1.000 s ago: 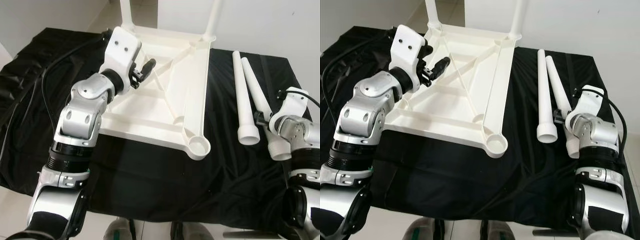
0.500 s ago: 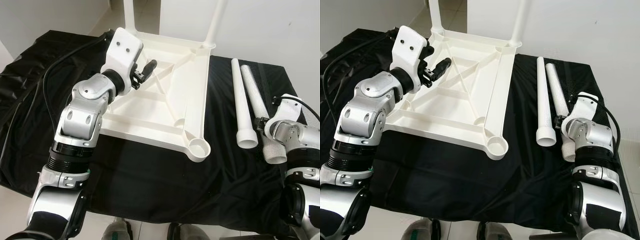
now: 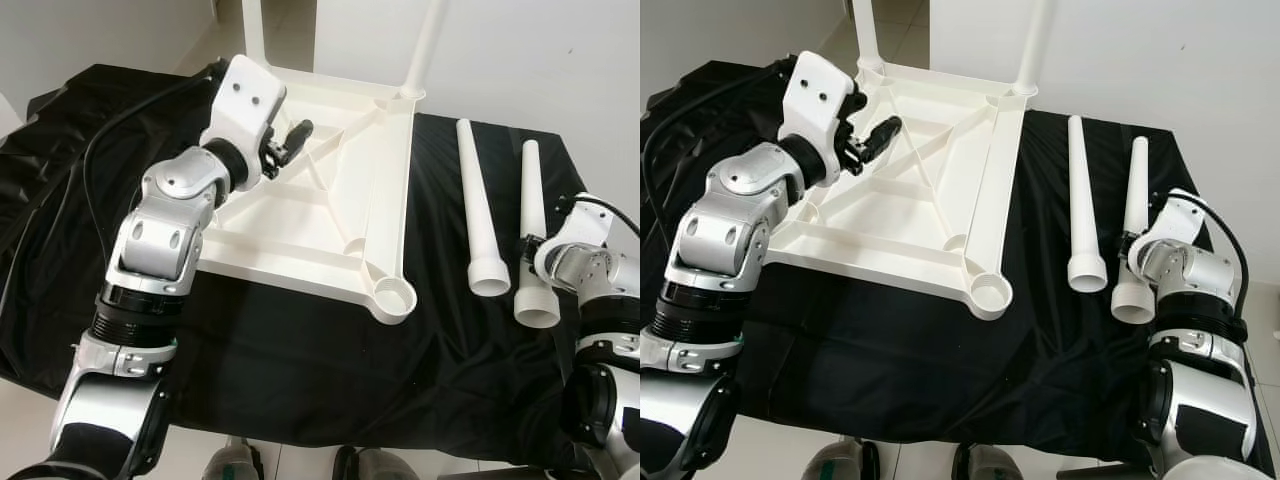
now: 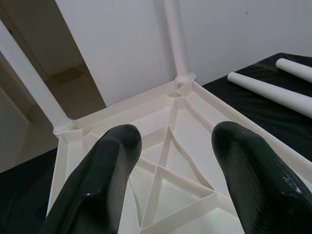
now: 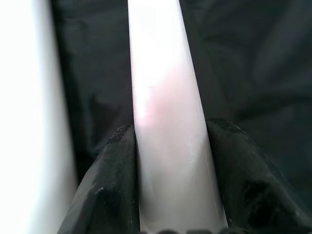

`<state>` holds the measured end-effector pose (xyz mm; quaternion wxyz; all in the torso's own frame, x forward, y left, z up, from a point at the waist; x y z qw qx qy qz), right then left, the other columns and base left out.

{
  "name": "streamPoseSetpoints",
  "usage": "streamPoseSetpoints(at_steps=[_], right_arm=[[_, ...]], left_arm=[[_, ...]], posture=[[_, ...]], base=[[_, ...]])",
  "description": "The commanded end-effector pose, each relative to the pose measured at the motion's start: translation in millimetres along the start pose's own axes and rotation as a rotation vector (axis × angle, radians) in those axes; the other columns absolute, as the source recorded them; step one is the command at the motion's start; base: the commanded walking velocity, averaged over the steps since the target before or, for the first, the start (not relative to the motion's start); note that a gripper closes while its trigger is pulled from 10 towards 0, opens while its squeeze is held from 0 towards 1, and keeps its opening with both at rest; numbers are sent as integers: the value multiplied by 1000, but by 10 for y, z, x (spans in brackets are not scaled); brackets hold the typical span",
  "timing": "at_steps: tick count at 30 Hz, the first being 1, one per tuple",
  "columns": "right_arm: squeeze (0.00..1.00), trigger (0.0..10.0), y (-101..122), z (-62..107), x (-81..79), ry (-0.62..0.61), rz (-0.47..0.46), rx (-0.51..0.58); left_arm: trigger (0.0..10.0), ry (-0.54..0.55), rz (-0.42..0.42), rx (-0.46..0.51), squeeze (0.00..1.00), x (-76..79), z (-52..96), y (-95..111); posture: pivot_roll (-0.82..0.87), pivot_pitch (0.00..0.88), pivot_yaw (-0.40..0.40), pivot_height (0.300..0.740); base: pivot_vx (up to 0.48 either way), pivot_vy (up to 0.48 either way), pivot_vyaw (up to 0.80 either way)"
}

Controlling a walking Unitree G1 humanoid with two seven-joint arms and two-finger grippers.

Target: Building children table

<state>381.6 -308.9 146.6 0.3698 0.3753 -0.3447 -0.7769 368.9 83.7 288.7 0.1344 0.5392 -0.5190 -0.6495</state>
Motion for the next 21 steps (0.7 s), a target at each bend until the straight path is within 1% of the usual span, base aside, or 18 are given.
streamPoseSetpoints(at_steps=[1,2,3,4,6,7,9,11,14,15,19,21], right_arm=[[0,10000,-48,-8,-91,71,-49,1],[0,10000,-48,-8,-91,71,-49,1],[0,10000,30,9,-137,96,-60,27],[0,10000,30,9,-137,96,-60,27],[0,10000,158,43,-223,142,-68,74],[0,10000,158,43,-223,142,-68,74],[0,10000,288,89,-328,196,-74,124],[0,10000,316,102,-354,209,-77,137],[0,10000,468,179,-498,283,-98,186],[0,10000,468,179,-498,283,-98,186],[0,10000,571,237,-605,339,-118,220],[0,10000,582,242,-619,346,-120,225]], left_arm=[[10000,-39,16,-3,0,40,7,-16],[10000,-39,16,-3,0,40,7,-16],[10000,-49,23,-5,0,40,1,-22],[10000,-49,23,-5,0,40,1,-22],[10000,-64,40,1,0,31,-9,-29],[10000,-64,40,1,0,31,-9,-29],[10000,-83,75,18,0,38,-22,-23],[10000,-87,83,23,0,41,-24,-19],[10000,-118,124,13,0,122,-37,-64],[10000,-118,124,13,0,122,-37,-64],[10000,-128,140,-3,0,174,-41,-130],[10000,-130,147,-6,0,184,-44,-140]], posture=[[-3,98,-8,740],[-3,98,-8,740],[0,100,-8,740],[0,100,-8,740],[1,101,-7,740],[1,101,-7,740],[5,100,-5,740],[5,100,-5,740],[7,98,-3,740],[7,98,-3,740],[7,92,-5,740],[7,92,-5,740]], base=[[0,0,0],[0,0,0],[0,0,0],[0,0,0],[0,0,0],[0,0,0],[0,0,0],[0,0,0],[0,0,0],[0,0,0],[0,0,0],[0,0,0]])
Point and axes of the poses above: a point about 5 cm out from each wrist's last joint towards the gripper, its own z axis pointing back from the gripper into the wrist, its own y axis along the axis of the wrist's last joint, x = y × z, the point moved 4 cm from there along -z, pointing out of the wrist towards the gripper, and after that the axes turned 13 degrees about -z, right-handed, at the moved point
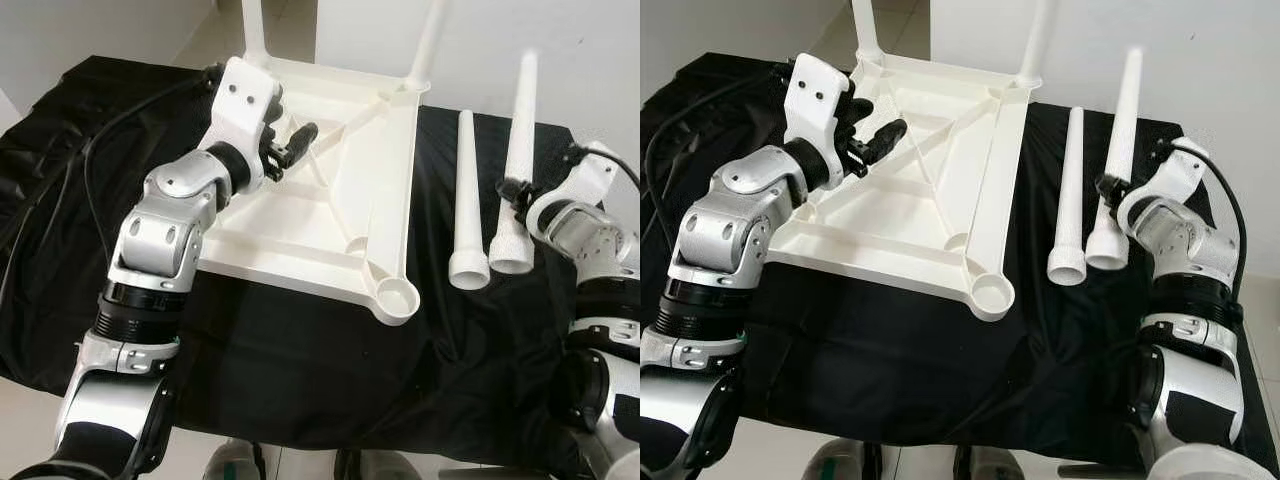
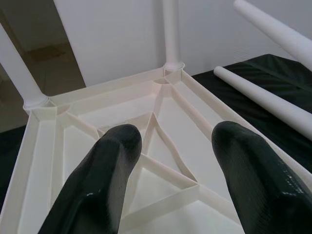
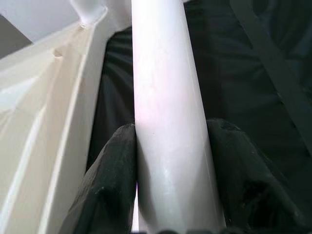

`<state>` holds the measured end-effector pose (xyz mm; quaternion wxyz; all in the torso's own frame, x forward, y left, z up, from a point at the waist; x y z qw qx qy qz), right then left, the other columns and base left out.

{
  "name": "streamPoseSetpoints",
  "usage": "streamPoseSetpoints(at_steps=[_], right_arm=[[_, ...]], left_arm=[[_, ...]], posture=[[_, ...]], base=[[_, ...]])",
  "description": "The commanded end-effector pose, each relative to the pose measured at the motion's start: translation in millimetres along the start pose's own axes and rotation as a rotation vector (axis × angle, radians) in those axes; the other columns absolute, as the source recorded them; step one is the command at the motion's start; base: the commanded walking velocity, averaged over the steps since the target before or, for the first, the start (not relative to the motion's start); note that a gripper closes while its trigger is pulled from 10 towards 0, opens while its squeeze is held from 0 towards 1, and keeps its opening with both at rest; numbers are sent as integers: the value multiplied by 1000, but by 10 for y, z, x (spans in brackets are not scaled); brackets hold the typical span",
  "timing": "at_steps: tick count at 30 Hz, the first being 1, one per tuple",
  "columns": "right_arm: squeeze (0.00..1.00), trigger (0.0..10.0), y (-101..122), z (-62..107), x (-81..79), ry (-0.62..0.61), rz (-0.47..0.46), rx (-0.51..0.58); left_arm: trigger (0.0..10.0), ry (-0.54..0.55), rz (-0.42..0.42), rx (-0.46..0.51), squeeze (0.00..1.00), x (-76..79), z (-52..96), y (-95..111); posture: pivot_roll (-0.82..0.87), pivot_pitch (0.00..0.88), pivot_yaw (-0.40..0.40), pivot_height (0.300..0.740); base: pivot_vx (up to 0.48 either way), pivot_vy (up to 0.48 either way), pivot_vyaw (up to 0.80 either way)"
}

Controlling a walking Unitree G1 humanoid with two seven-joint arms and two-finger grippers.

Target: Building children table

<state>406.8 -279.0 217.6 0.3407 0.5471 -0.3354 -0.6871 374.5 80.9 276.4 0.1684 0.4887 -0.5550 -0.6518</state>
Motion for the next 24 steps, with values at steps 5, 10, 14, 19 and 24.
streamPoseSetpoints(at_steps=[5,10,14,19,24], right_arm=[[0,10000,105,3,-166,78,-23,54],[0,10000,89,4,-286,134,-12,78],[0,10000,50,5,-333,156,6,88],[0,10000,-14,19,-408,187,44,131],[0,10000,-70,45,-477,192,120,191]], left_arm=[[10000,-103,58,3,0,171,-14,-69],[10000,-127,78,16,0,230,-24,-62],[10000,-137,77,25,0,259,-35,-49],[10000,-137,66,32,0,263,-63,-32],[10000,-157,98,54,0,278,-75,22]], posture=[[10,83,-8,740],[11,60,-20,740],[12,52,-26,740],[12,41,-37,740],[6,35,-35,740]], base=[[0,0,0],[0,0,0],[0,0,0],[0,0,0],[0,0,0]])
Point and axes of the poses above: a point about 5 cm out from each wrist's last joint towards the gripper, its own z axis pointing back from the gripper into the wrist, its own y axis along the axis of the wrist's last joint, x = y × z, the point moved 4 cm from there along -z, pointing out of the wrist towards the gripper, and after that the axes turned 13 degrees about -z, right-handed, at the moved point
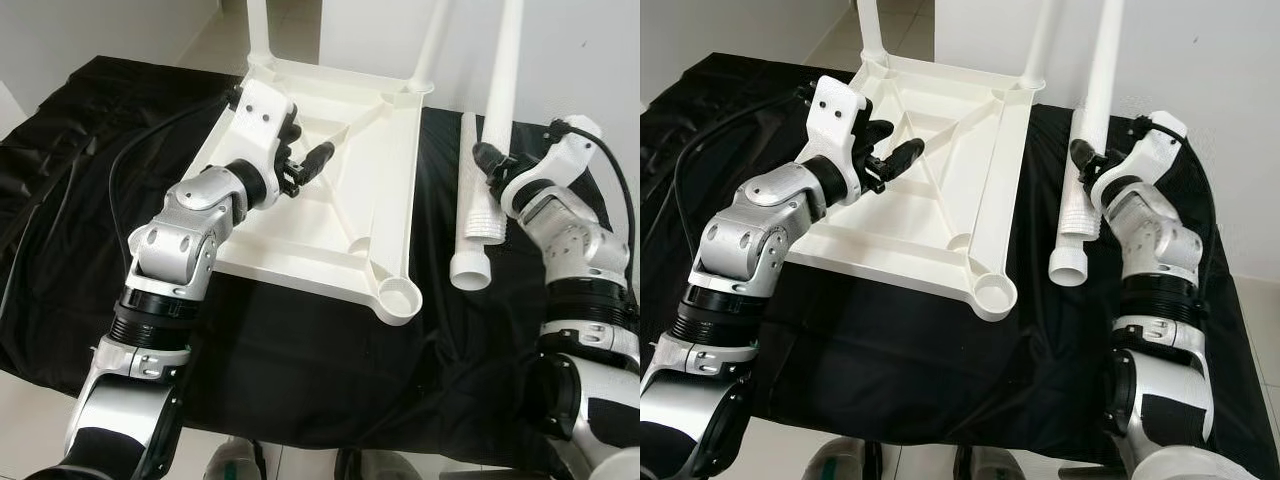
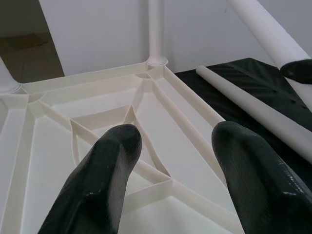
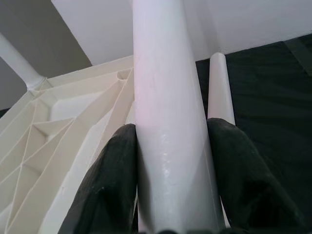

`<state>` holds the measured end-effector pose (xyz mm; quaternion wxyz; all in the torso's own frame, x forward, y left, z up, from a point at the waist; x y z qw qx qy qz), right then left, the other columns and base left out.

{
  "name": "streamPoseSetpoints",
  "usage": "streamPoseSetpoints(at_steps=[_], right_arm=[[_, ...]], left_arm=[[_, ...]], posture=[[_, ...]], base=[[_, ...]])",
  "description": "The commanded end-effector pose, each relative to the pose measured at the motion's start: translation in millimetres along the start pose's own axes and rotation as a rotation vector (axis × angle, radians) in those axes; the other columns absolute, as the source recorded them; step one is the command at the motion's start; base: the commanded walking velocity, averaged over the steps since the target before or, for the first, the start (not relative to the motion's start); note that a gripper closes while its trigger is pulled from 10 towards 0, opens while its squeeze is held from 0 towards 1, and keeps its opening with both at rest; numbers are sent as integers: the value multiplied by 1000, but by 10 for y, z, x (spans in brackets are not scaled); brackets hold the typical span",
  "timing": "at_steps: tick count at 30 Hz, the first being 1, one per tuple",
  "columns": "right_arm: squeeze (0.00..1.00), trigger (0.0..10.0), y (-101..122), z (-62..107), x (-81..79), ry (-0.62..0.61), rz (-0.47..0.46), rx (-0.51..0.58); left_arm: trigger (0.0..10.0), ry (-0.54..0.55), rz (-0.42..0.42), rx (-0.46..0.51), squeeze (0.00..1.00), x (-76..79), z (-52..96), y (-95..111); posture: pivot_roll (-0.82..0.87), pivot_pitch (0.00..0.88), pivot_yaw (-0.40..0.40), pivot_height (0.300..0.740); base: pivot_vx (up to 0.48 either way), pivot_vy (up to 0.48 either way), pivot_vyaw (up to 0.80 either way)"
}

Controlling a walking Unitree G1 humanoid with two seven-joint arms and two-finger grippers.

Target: Building children table

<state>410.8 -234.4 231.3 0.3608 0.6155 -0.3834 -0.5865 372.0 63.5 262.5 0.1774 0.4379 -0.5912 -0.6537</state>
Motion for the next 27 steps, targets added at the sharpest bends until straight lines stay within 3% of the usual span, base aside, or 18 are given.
streamPoseSetpoints(at_steps=[1,2,3,10,14,15,16,19,23,27], right_arm=[[0,10000,65,14,-39,7,38,51],[0,10000,94,23,-47,4,55,86],[0,10000,133,37,-61,8,58,128],[0,10000,160,128,-192,118,4,216],[0,10000,140,232,-382,276,-26,263],[0,10000,124,251,-420,309,-54,262],[0,10000,103,277,-476,351,-66,265],[0,10000,58,304,-553,401,-51,260],[0,10000,-26,374,-724,520,-41,249],[0,10000,-45,415,-814,581,-34,253]], left_arm=[[10000,-100,8,33,0,94,-20,77],[10000,-107,15,39,145,107,-23,87],[10000,-123,44,50,1000,129,-27,100],[10000,-160,82,80,1000,164,-45,169],[10000,-246,150,121,1000,247,-31,250],[10000,-266,159,130,753,275,-30,275],[10000,-305,180,143,0,322,-23,311],[10000,-341,201,172,0,368,-17,378],[10000,-408,362,227,0,395,-41,526],[10000,-464,443,282,0,376,-25,664]], posture=[[6,35,-35,740],[0,35,-28,740],[-3,35,-21,740],[-14,34,-6,740],[-20,32,1,740],[-20,32,1,740],[-20,32,1,740],[-18,31,4,740],[-13,22,8,740],[-12,16,9,740]], base=[[0,0,0],[0,0,0],[0,0,0],[0,0,0],[0,0,0],[0,0,0],[0,0,0],[0,0,0],[0,0,0],[0,0,0]])
Point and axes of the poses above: a point about 5 cm out from each wrist's last joint towards the gripper, its own z axis pointing back from the gripper into the wrist, its own y axis along the axis of the wrist's last joint, x = y × z, the point moved 4 cm from there along -z, pointing out of the wrist towards the gripper, and after that the axes turned 13 degrees about -z, right-handed, at the moved point
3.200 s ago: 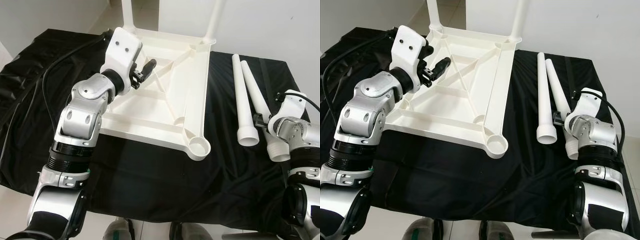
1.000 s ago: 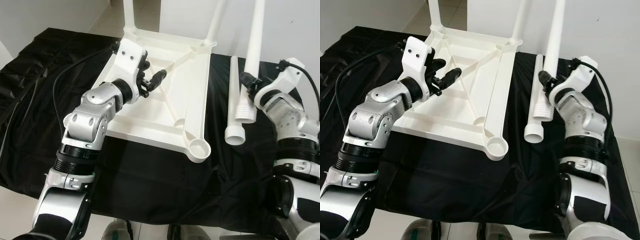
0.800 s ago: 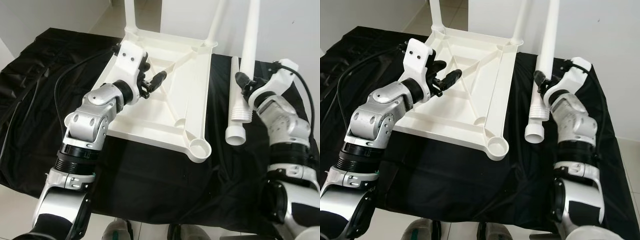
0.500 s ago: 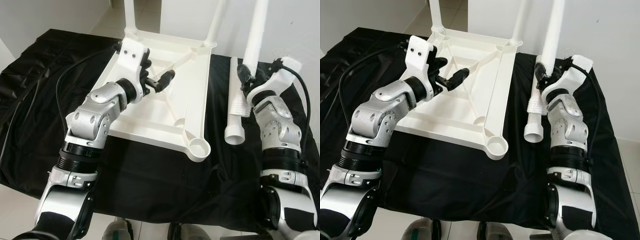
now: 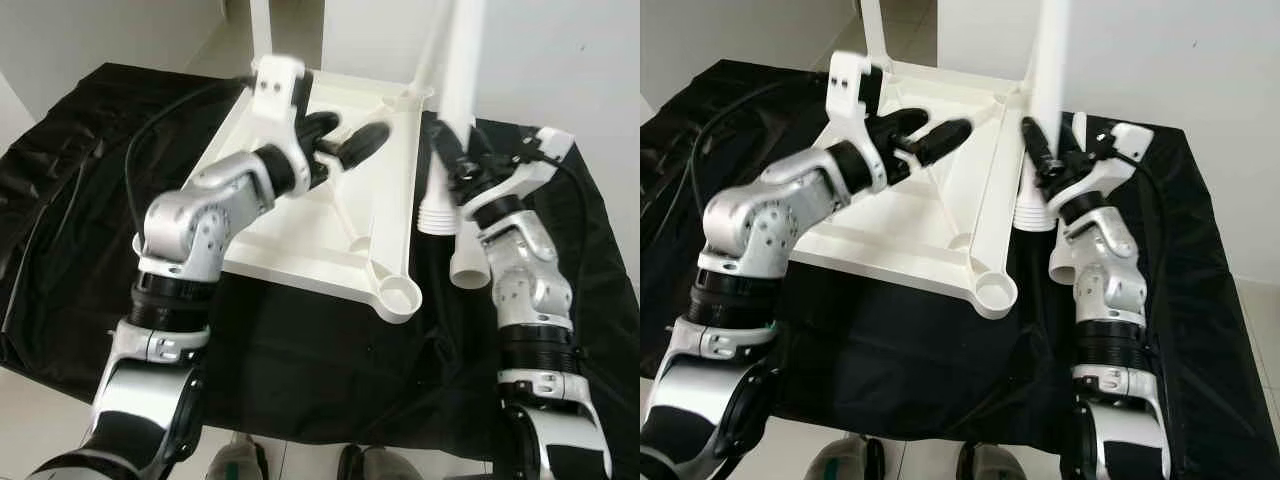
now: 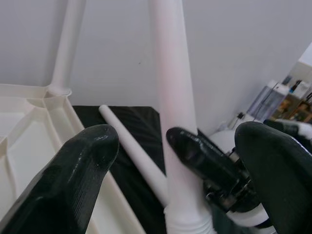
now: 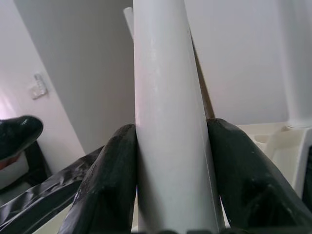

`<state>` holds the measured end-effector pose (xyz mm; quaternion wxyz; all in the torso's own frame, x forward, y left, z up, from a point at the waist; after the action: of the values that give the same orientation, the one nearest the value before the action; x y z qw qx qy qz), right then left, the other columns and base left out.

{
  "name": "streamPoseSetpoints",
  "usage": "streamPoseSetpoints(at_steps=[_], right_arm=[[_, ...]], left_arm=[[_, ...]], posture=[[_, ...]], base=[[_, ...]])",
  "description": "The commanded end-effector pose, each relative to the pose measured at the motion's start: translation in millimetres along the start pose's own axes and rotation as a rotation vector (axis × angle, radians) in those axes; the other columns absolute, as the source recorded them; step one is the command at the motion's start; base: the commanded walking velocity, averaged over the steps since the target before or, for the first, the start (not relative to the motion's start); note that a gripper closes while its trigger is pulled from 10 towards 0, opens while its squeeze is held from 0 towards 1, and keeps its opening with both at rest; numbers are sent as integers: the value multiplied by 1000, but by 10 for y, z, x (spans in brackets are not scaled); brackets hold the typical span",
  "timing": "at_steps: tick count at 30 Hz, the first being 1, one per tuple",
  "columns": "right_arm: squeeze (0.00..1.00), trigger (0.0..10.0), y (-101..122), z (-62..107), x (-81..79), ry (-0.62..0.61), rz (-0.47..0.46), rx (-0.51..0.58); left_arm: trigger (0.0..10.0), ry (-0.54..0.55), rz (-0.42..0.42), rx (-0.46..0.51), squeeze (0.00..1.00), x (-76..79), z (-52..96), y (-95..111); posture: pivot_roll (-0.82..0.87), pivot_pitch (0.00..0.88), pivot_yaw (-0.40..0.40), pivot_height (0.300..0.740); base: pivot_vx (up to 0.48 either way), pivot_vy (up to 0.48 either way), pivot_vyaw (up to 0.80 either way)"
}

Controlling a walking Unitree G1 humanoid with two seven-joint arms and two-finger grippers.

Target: Building children table

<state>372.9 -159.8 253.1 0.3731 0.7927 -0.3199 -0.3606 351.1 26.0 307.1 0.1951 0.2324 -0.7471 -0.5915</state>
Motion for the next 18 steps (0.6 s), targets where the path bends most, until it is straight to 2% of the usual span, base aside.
streamPoseSetpoints(at_steps=[1,3,6,10,18], right_arm=[[0,10000,75,-4,-79,46,22,38],[0,10000,74,-6,-97,57,28,40],[0,10000,44,10,-257,165,46,28],[0,10000,-4,55,-401,263,43,4],[0,10000,-98,118,-538,359,47,-58]], left_arm=[[10000,-236,48,52,0,191,17,68],[10000,-246,59,55,0,194,10,88],[10000,-261,104,53,0,178,-31,142],[10000,-256,112,24,0,150,-77,132],[10000,-252,114,12,0,115,-144,187]], posture=[[-12,12,12,740],[-12,12,12,740],[-13,4,19,740],[-14,0,26,740],[-13,2,30,740]], base=[[0,0,0],[0,0,0],[0,0,0],[0,0,0],[0,0,0]])
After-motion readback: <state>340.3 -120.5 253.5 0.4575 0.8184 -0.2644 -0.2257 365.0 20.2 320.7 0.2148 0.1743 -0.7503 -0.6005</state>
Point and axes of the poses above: a point about 5 cm out from each wrist's last joint towards the gripper, its own z axis pointing back from the gripper into the wrist, its own y axis along the axis of the wrist's last joint, x = y × z, the point moved 4 cm from there along -z, pointing out of the wrist towards the gripper, and after that the axes turned 13 degrees about -z, right-handed, at the moved point
